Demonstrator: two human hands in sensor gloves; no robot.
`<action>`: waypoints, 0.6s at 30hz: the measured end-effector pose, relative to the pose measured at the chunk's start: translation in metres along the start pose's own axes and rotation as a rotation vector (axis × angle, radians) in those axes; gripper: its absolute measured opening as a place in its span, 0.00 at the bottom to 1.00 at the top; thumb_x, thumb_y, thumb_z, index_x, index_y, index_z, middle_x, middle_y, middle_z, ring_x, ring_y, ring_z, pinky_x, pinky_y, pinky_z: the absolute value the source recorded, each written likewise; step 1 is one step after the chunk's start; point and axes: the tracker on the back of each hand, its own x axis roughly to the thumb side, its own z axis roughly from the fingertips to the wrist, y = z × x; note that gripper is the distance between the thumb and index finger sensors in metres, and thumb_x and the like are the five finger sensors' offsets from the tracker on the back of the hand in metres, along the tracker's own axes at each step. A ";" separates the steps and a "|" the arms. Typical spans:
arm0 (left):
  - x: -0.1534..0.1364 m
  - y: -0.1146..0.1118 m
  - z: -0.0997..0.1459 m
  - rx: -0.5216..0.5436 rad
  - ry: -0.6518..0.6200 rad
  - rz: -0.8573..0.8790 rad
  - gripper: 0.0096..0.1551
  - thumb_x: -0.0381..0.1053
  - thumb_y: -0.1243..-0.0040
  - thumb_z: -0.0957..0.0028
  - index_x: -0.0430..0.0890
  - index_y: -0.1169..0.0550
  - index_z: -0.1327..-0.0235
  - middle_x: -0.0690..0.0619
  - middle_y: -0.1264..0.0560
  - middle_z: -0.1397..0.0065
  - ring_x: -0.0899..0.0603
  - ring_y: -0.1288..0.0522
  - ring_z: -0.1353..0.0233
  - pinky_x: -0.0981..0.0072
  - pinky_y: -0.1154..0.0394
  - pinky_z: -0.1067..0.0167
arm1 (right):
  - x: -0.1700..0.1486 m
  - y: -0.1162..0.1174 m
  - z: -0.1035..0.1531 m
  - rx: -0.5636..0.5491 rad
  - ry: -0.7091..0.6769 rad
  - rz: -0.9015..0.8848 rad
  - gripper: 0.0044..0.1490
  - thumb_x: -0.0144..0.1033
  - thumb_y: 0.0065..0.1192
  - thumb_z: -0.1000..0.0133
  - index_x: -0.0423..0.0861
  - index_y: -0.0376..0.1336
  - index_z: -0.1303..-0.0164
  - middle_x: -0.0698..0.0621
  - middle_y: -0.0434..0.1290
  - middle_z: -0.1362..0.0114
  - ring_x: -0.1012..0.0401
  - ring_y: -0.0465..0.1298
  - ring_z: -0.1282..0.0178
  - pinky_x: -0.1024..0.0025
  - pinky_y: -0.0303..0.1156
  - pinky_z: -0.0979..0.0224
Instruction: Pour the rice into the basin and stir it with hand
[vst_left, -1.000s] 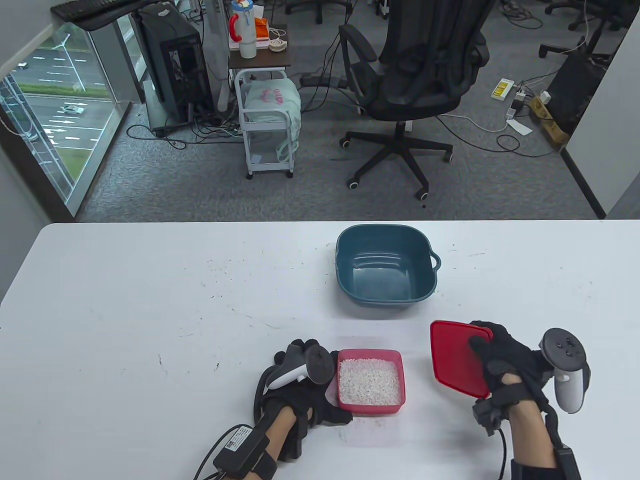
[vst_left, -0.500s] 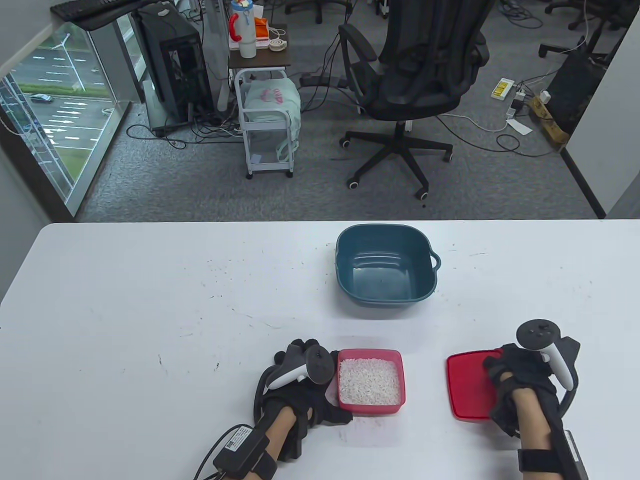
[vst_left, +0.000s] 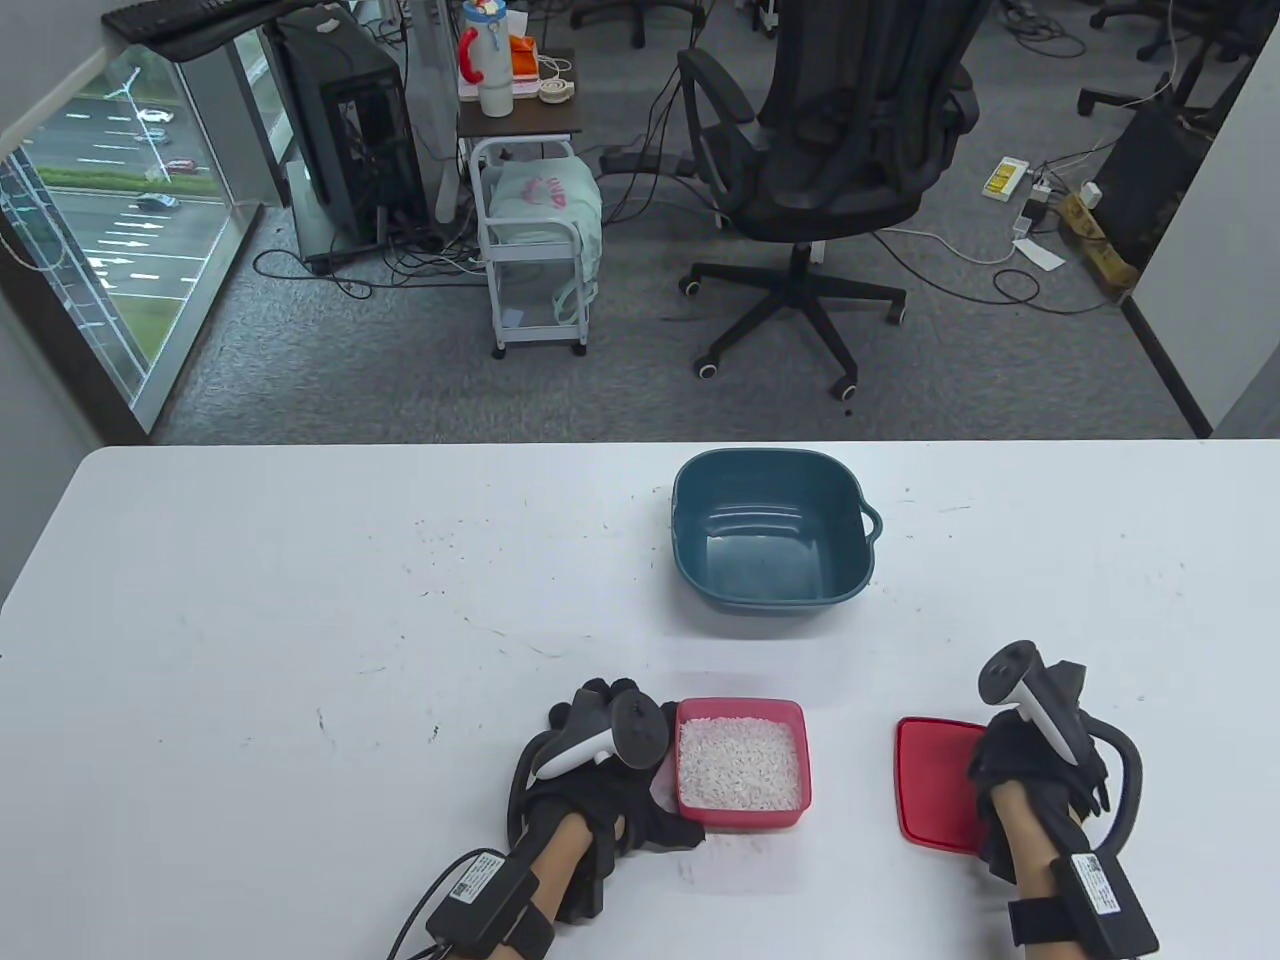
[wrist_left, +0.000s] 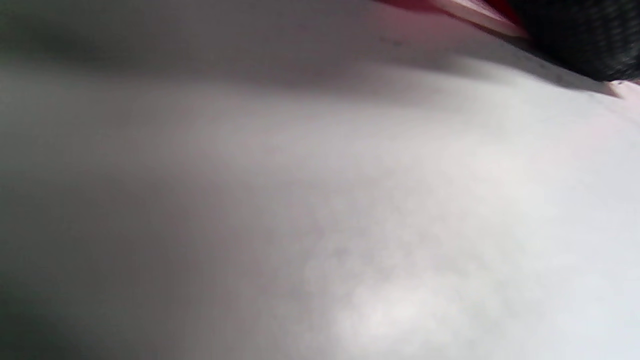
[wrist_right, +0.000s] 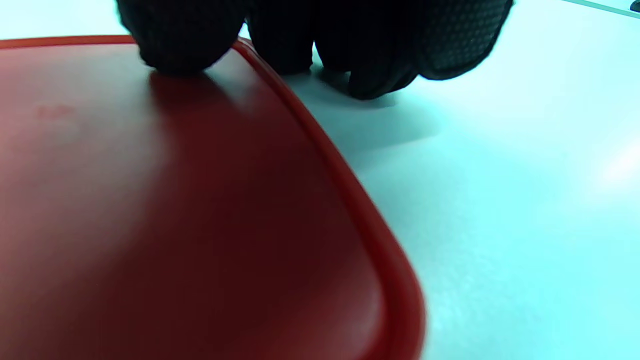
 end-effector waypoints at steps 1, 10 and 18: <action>0.000 0.000 0.000 0.001 -0.001 0.000 0.79 0.81 0.37 0.74 0.62 0.68 0.20 0.38 0.81 0.20 0.24 0.82 0.24 0.20 0.77 0.36 | 0.000 0.000 0.001 -0.009 0.000 0.002 0.37 0.44 0.67 0.63 0.35 0.69 0.49 0.31 0.68 0.36 0.39 0.76 0.49 0.44 0.74 0.49; -0.008 0.020 0.026 0.154 -0.057 -0.114 0.78 0.81 0.35 0.77 0.52 0.53 0.15 0.34 0.63 0.14 0.19 0.65 0.18 0.17 0.60 0.30 | 0.000 -0.018 0.013 -0.023 -0.043 -0.048 0.36 0.48 0.69 0.61 0.38 0.70 0.49 0.30 0.66 0.33 0.37 0.75 0.45 0.42 0.72 0.46; -0.014 0.074 0.111 0.789 -0.008 -0.235 0.58 0.75 0.40 0.62 0.45 0.34 0.20 0.34 0.39 0.16 0.21 0.40 0.19 0.24 0.39 0.28 | 0.047 -0.068 0.081 -0.077 -0.500 -0.268 0.36 0.45 0.67 0.57 0.37 0.70 0.43 0.31 0.72 0.37 0.37 0.79 0.50 0.44 0.76 0.51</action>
